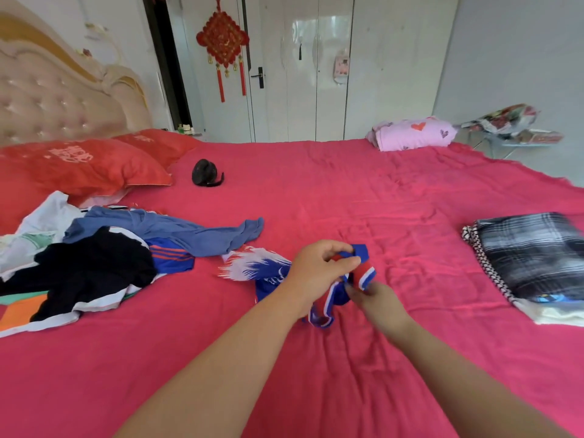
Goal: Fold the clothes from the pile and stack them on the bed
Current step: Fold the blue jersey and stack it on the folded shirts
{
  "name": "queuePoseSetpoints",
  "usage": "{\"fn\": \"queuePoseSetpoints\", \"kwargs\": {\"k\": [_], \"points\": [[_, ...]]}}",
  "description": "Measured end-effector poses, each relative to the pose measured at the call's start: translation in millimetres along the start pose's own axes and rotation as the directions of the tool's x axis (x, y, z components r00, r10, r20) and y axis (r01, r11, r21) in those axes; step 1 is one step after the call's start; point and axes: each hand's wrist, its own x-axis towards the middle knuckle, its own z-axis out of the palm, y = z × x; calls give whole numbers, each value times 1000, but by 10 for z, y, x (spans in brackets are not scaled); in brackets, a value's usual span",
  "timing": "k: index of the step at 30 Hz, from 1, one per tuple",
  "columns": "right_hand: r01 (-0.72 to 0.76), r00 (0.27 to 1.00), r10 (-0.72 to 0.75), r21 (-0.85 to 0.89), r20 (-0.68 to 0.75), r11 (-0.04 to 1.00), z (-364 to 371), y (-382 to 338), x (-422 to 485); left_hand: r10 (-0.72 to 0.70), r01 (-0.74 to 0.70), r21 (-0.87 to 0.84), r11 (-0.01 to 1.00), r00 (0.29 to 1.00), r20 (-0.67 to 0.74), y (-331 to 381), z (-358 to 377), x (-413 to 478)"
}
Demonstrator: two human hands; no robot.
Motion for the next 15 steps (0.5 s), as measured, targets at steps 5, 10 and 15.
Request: {"fn": "queuePoseSetpoints", "kwargs": {"k": [5, 10, 15], "points": [[-5, 982, -4, -45, -188, 999, -542, -233, -10, 107, -100, 53, 994, 979, -175, 298, -321, -48], [217, 927, -260, -178, -269, 960, -1001, -837, -148, 276, -198, 269, 943, 915, -295, 552, -471, -97], [227, 937, -319, -446, -141, 866, -1156, -1094, -240, 306, -183, 397, 899, 912, -273, 697, -513, -157]]}}
